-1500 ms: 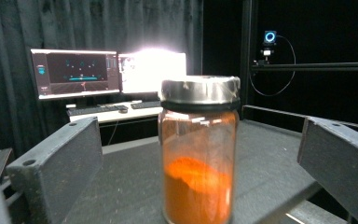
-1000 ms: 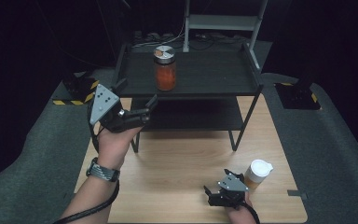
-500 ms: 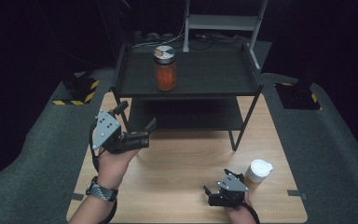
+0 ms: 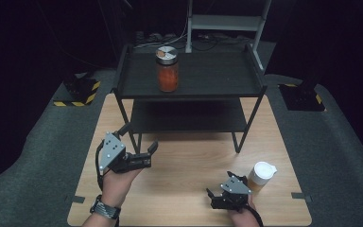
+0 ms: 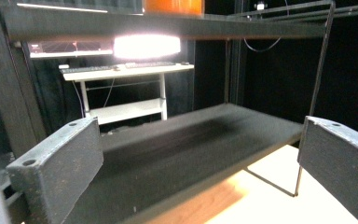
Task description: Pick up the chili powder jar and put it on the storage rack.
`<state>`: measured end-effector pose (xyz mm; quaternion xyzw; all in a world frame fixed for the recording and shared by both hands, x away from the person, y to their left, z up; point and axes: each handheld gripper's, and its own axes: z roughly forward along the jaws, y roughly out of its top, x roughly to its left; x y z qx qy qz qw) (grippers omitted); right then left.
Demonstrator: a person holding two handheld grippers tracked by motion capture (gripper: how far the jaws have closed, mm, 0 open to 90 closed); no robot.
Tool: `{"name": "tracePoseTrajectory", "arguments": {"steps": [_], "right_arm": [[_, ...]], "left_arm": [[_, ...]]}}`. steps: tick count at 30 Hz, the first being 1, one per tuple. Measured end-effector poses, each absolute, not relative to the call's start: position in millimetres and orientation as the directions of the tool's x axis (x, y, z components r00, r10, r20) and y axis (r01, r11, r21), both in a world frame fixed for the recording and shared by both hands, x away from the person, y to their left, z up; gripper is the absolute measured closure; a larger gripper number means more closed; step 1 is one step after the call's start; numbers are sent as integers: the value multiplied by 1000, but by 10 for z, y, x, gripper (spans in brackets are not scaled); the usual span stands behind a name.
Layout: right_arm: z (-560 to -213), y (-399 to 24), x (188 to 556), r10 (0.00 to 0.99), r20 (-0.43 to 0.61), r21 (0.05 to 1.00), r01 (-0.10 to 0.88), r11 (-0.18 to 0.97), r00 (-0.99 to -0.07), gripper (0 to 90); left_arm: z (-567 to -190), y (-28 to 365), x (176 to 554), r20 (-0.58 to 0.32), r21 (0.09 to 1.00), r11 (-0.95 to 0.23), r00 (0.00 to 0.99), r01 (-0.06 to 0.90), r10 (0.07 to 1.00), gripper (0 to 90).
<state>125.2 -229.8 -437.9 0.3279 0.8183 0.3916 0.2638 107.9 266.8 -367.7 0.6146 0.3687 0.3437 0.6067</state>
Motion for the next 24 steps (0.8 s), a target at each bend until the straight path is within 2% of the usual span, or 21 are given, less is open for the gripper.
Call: {"name": "tracePoseTrajectory", "arguments": {"steps": [16, 24], "right_arm": [[-4381, -2289, 1246, 743, -181, 813, 328, 482, -645, 9], [-4382, -2285, 1244, 741, -185, 812, 325, 485, -645, 9]], "left_arm": [[-4194, 2688, 877, -42, 994, -14, 491, 110, 870, 4], [-4456, 2680, 834, -52, 979, -52, 492, 195, 869, 4]]}}
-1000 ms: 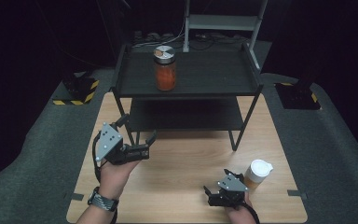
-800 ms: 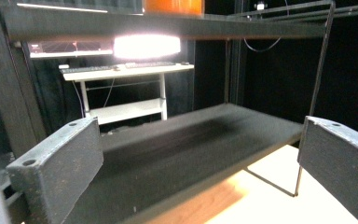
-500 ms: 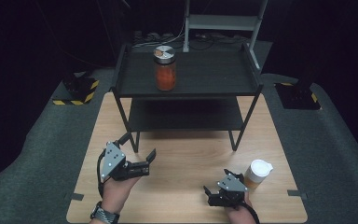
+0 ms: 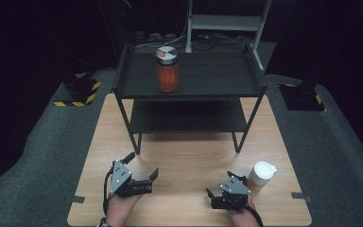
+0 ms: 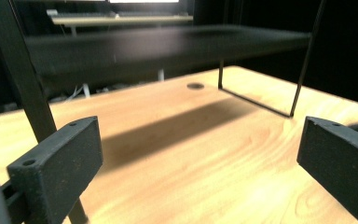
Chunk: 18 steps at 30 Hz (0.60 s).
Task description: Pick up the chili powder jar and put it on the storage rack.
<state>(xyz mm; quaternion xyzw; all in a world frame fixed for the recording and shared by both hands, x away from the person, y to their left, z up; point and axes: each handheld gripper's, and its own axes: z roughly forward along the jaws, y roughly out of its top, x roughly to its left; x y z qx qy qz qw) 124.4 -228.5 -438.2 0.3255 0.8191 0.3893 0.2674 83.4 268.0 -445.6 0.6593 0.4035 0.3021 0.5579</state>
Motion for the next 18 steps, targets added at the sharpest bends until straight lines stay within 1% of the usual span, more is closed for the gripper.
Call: {"name": "tracePoseTrajectory", "arguments": {"steps": [6, 7, 8, 12, 18], "right_arm": [[-4383, -2282, 1244, 740, -188, 811, 323, 488, -646, 9], [-4382, -2280, 1243, 739, -189, 811, 323, 489, -646, 9], [-4382, -2280, 1243, 739, -189, 811, 323, 489, -646, 9], [-4380, -2277, 1244, 741, -188, 810, 325, 488, -645, 9], [-4374, -2253, 1245, 741, -193, 804, 329, 495, -643, 9]], "left_arm": [[-4607, 2699, 829, -55, 965, -81, 492, 250, 869, 4], [-4639, 2706, 839, -60, 958, -89, 495, 272, 867, 4], [-4639, 2706, 839, -60, 958, -89, 495, 272, 867, 4], [-4694, 2721, 867, -66, 939, -113, 492, 325, 868, 4], [-4681, 2654, 910, -6, 899, -211, 492, 385, 870, 4]]}}
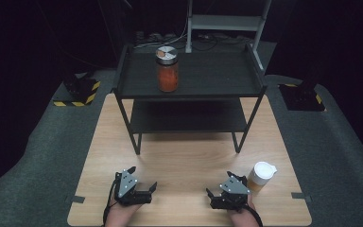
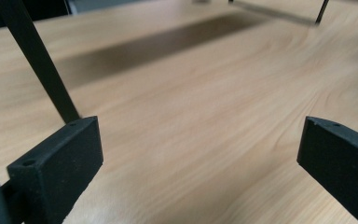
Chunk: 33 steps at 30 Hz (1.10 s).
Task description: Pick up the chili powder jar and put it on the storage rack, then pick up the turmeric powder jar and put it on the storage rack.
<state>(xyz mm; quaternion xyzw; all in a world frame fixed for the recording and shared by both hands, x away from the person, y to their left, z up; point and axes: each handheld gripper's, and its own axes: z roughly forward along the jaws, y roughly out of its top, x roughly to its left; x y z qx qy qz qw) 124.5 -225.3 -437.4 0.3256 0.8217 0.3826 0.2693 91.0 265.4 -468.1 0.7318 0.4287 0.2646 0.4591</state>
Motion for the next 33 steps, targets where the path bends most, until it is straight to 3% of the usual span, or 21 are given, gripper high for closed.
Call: {"name": "tracePoseTrajectory", "arguments": {"steps": [17, 33], "right_arm": [[-4398, -2260, 1193, 730, -214, 811, 298, 503, -649, 7], [-4412, -2261, 1183, 726, -226, 815, 282, 506, -650, 7]], "left_arm": [[-4549, 2352, 940, 191, 816, -443, 550, 372, 813, 6], [-4533, 2376, 1005, 168, 812, -439, 566, 384, 807, 7]]}}
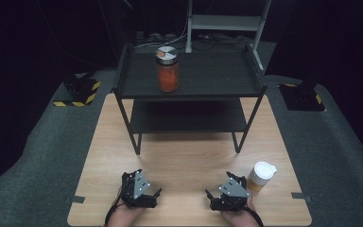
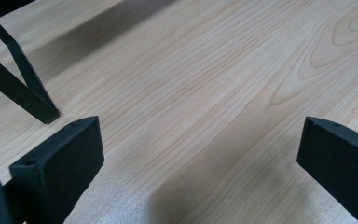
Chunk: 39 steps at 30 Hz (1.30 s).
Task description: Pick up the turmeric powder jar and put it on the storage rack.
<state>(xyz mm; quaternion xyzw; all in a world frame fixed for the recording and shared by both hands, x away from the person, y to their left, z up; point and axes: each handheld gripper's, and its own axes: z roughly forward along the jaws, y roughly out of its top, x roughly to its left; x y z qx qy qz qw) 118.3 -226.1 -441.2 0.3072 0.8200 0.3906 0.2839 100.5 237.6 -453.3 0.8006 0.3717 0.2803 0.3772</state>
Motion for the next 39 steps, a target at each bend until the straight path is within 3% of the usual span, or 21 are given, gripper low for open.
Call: {"name": "tracePoseTrajectory", "arguments": {"steps": [39], "right_arm": [[-3998, -2522, 770, 782, -250, 915, 123, 383, -571, 0]], "left_arm": [[-4556, 2496, 1019, 117, 836, -395, 580, 381, 806, 7]]}}
